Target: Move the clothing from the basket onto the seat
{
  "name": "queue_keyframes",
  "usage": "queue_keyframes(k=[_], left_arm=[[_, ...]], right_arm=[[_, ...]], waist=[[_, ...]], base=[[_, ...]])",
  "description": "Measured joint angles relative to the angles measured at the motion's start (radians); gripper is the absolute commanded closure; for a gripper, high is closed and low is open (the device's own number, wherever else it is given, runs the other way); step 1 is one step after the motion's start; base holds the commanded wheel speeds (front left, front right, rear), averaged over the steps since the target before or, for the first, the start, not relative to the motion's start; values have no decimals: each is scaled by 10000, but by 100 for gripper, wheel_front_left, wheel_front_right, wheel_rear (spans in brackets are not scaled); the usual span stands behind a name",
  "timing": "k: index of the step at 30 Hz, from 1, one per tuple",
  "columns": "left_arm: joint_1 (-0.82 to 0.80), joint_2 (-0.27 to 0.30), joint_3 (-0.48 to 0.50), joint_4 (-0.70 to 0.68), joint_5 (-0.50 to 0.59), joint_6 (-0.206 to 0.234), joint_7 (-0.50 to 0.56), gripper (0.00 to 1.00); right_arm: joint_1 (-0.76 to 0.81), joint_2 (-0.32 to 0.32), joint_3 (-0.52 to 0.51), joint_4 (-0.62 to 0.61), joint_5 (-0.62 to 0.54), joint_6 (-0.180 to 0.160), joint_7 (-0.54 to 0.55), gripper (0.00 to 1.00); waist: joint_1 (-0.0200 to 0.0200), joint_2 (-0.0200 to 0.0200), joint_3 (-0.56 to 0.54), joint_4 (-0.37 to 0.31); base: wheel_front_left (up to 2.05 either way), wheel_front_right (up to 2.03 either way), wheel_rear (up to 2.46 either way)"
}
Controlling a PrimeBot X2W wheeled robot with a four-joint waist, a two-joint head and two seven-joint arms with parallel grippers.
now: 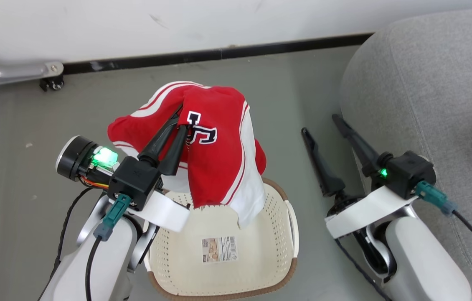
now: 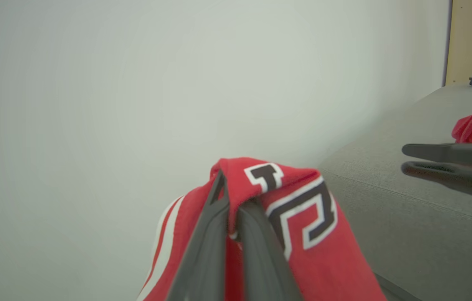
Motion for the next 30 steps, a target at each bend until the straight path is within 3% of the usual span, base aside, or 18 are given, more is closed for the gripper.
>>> queue_keyframes(k=[18, 30], left_arm=[[625, 445, -520, -295, -174, -965, -2, 100], [783, 495, -807, -255, -359, -1147, 0, 100]], right_arm=[[1048, -842, 2627, -1064, 1032, 0, 1012, 0], [1558, -1446, 3574, -2102, 1998, 0, 1561, 0]], waist=[[0, 0, -1710, 185], [0, 0, -2434, 65]], base=[[0, 0, 0], [0, 0, 0]])
